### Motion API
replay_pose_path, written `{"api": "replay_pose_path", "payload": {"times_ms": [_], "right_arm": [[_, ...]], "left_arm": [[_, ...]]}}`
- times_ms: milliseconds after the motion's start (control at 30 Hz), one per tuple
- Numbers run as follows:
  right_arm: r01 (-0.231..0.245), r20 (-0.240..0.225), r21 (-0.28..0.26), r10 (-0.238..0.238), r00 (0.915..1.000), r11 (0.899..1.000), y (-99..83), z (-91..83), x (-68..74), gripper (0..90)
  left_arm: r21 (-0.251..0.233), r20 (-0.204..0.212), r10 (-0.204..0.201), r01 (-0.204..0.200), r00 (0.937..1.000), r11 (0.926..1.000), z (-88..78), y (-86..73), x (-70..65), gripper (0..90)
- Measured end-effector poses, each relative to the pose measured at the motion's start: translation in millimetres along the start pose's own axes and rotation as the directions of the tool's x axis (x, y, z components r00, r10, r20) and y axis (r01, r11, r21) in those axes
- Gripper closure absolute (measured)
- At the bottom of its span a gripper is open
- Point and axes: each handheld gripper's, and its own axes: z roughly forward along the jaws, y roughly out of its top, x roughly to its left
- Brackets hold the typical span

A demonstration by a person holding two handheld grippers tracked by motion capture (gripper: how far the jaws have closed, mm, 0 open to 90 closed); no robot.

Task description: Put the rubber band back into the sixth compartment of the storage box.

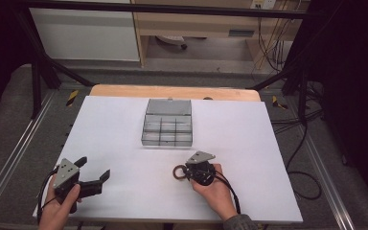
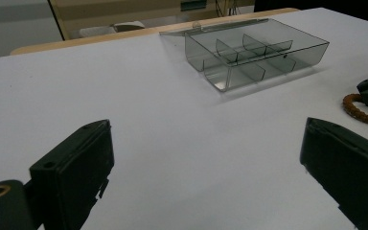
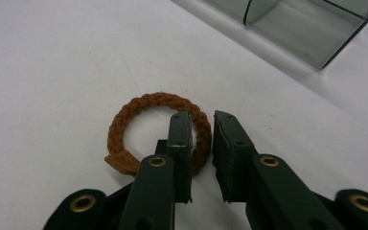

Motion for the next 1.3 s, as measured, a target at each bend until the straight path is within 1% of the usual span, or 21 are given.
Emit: {"api": "replay_pose_path", "payload": {"times_ms": [100, 200, 267, 333, 367, 400, 433, 467, 567, 633, 800, 867, 1000, 1133, 1233, 1300], "right_arm": [[0.0, -0.011, -0.003, 0.0, 0.9999, 1.0, 0.0, 0.5, 0.6, 84.1], [0.008, -0.012, -0.003, -0.008, 0.9999, 1.0, 0.4, 0.3, 1.4, 85.7], [0.009, -0.016, -0.008, -0.009, 0.9998, 1.0, 0.5, -0.4, 1.0, 85.8], [-0.005, -0.011, -0.037, 0.005, 0.9999, 0.999, 1.4, -3.8, -0.9, 86.0], [-0.005, -0.011, -0.037, 0.005, 0.9999, 0.999, 1.4, -3.8, -0.9, 86.0], [-0.013, -0.004, -0.06, 0.013, 0.9999, 0.998, 2.0, -7.2, -3.0, 86.0], [-0.013, -0.004, -0.06, 0.013, 0.9999, 0.998, 2.0, -7.2, -3.0, 86.0], [-0.024, 0.0, -0.073, 0.024, 0.9997, 0.997, 2.2, -8.9, -3.7, 86.0], [-0.039, 0.017, -0.107, 0.041, 0.999, 0.993, 2.1, -13.2, -7.4, 86.0], [-0.048, 0.022, -0.121, 0.051, 0.9985, 0.992, 1.5, -14.9, -9.3, 86.0], [-0.059, 0.024, -0.133, 0.062, 0.9978, 0.989, 1.0, -16.0, -10.5, 85.9], [-0.086, 0.002, -0.149, 0.088, 0.9961, 0.985, 1.8, -17.3, -10.4, 85.9], [-0.079, 0.012, -0.155, 0.082, 0.9966, 0.985, 2.5, -19.2, -9.4, 85.9], [-0.093, 0.005, -0.17, 0.096, 0.9954, 0.981, 2.2, -21.2, -9.8, 85.9], [-0.086, 0.005, -0.18, 0.088, 0.9961, 0.98, 2.7, -23.3, -9.6, 85.9], [-0.092, -0.001, -0.186, 0.094, 0.9956, 0.978, 3.4, -25.5, -8.3, 85.9]], "left_arm": [[0.0, 0.001, 0.001, -0.001, 1.0, 1.0, 0.1, 0.0, -0.1, 4.9], [-0.001, -0.001, -0.001, 0.001, 1.0, 1.0, 0.0, 0.0, 0.2, 4.9], [-0.003, -0.001, -0.004, 0.004, 1.0, 1.0, -0.4, 0.1, 0.2, 4.9], [-0.003, -0.001, -0.004, 0.004, 1.0, 1.0, -0.7, 0.2, 0.5, 4.9], [-0.003, -0.001, -0.004, 0.004, 1.0, 1.0, -0.8, 0.2, 0.5, 4.9], [-0.003, -0.001, -0.004, 0.004, 1.0, 1.0, -0.7, 0.2, 0.6, 4.9], [-0.003, -0.001, -0.004, 0.004, 1.0, 1.0, -0.7, 0.2, 0.5, 4.9], [-0.003, -0.001, -0.004, 0.004, 1.0, 1.0, -0.8, 0.2, 0.5, 4.9], [-0.004, -0.002, -0.006, 0.006, 1.0, 1.0, -0.8, 0.3, 0.6, 4.9], [-0.002, -0.003, -0.006, 0.006, 1.0, 1.0, -1.0, 0.3, 1.1, 4.9], [-0.006, -0.008, -0.008, 0.008, 0.9999, 0.9999, -1.2, 0.4, 1.1, 4.8], [-0.007, -0.011, -0.007, 0.007, 0.9999, 1.0, -1.2, 0.5, 1.3, 4.7], [-0.002, -0.008, -0.005, 0.005, 1.0, 1.0, -0.5, 0.4, 1.1, 4.7], [-0.001, -0.007, -0.004, 0.004, 1.0, 1.0, -0.4, 0.1, 0.0, 4.6], [0.003, -0.008, -0.003, 0.003, 1.0, 1.0, -0.5, -0.1, -0.1, 4.7], [-0.001, -0.011, -0.004, 0.004, 0.9999, 1.0, -0.8, -0.1, -0.2, 4.7]]}}
